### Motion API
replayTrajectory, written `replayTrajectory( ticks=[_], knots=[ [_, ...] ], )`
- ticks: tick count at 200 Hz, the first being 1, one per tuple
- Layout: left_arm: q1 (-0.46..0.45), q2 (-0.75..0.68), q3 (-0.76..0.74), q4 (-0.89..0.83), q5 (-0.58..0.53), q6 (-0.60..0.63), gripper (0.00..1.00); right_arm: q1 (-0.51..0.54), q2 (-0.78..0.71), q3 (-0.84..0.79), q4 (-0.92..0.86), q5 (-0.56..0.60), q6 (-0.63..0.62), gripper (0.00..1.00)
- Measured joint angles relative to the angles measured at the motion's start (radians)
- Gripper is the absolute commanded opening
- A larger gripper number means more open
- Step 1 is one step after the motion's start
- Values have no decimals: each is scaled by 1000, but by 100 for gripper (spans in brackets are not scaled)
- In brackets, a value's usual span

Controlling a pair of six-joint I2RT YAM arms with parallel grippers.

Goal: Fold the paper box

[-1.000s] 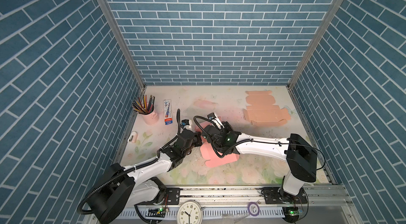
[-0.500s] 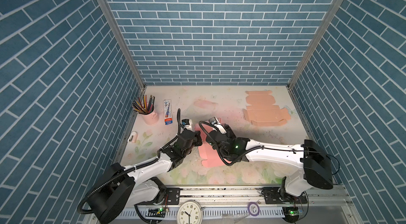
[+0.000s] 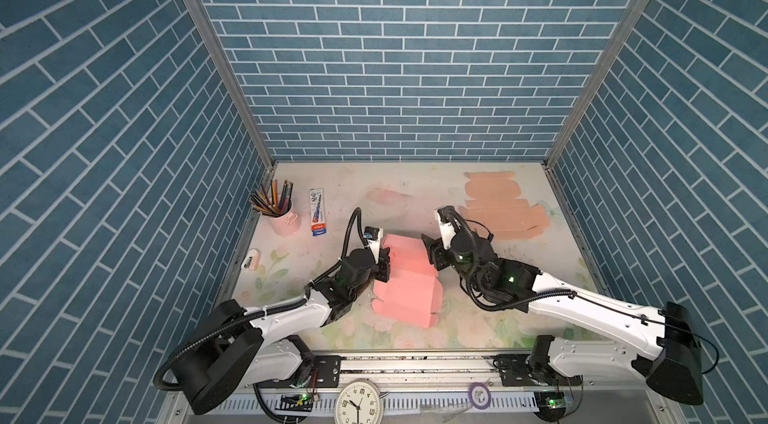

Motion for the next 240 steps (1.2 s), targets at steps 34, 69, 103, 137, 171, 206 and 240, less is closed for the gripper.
replayTrajectory(
  ticks=[34, 69, 103, 137, 171, 206, 240],
  knots=[
    [-41, 53, -4, 88, 35, 97, 6, -82, 3, -56, 22, -155, 32, 63],
    [-67, 121, -10, 158, 48, 154, 6, -97, 48, -62, 42, -250, 47, 62],
    [-77, 177, -10, 196, 47, 190, 6, -112, 78, -86, 59, -304, 56, 63],
    [-83, 224, -10, 225, 41, 208, 6, -123, 90, -101, 61, -343, 66, 65],
    [-87, 278, -10, 250, 28, 220, 7, -130, 116, -105, 69, -370, 66, 66],
    [-91, 306, -9, 270, 16, 222, 9, -142, 144, -109, 74, -398, 71, 67],
    [-92, 328, -9, 298, 2, 221, 17, -143, 161, -109, 70, -422, 72, 67]
  ],
)
